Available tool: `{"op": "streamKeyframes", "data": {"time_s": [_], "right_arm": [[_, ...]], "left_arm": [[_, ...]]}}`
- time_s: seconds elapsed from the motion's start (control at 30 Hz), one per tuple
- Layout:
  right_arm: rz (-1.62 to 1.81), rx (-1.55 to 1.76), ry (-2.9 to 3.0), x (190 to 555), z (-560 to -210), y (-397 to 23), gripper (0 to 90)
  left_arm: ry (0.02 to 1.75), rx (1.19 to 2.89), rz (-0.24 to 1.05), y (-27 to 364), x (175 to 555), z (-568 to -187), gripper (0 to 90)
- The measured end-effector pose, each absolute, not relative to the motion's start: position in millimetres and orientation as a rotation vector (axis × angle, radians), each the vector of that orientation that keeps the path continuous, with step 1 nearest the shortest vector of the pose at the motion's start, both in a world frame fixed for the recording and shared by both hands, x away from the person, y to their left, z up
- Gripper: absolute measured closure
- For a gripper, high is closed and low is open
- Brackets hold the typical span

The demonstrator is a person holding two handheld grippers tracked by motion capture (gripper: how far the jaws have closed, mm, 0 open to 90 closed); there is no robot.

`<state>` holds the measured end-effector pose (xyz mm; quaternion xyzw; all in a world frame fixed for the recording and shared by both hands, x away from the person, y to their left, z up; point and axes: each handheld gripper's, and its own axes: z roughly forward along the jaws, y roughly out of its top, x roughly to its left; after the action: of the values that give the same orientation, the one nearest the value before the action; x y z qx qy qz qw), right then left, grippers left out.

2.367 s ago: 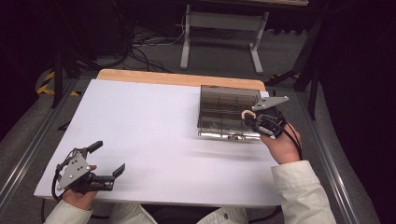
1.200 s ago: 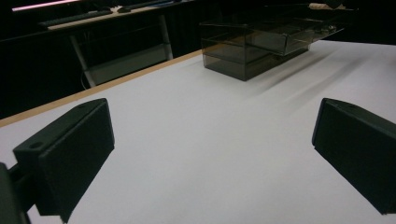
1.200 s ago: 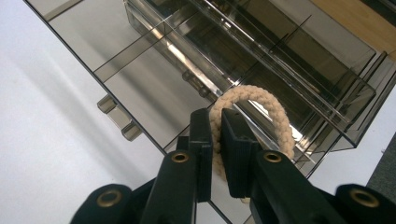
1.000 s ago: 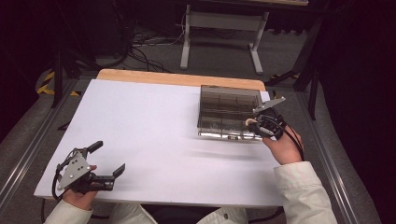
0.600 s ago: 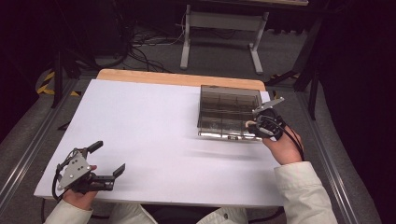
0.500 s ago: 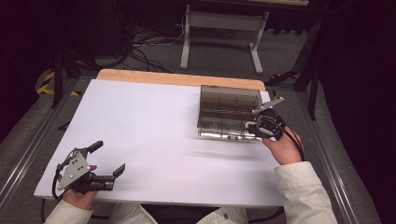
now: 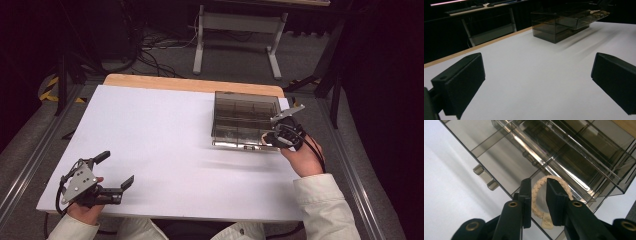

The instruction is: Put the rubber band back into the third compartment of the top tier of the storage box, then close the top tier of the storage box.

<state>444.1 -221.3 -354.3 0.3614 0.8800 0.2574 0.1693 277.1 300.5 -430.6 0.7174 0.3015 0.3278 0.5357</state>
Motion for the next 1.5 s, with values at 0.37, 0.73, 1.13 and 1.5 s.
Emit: {"op": "streamKeyframes", "data": {"time_s": [0.37,0.73,1.13,1.5], "right_arm": [[0.794,0.913,2.479,431.7,-342.8,-211.3,89.9],[0.801,0.791,2.527,417.2,-341.4,-196.5,90.0],[0.782,0.654,2.586,408.4,-344.7,-185.7,90.0],[0.723,0.622,2.638,407.8,-355.4,-180.8,90.0]], "left_arm": [[0.716,1.711,0.778,299.2,278.6,-431.2,0.1],[0.713,1.713,0.781,299.4,278.0,-430.8,0.1],[0.714,1.715,0.772,299.6,278.2,-431.0,0.1],[0.715,1.713,0.772,298.9,278.0,-431.0,0.1]]}}
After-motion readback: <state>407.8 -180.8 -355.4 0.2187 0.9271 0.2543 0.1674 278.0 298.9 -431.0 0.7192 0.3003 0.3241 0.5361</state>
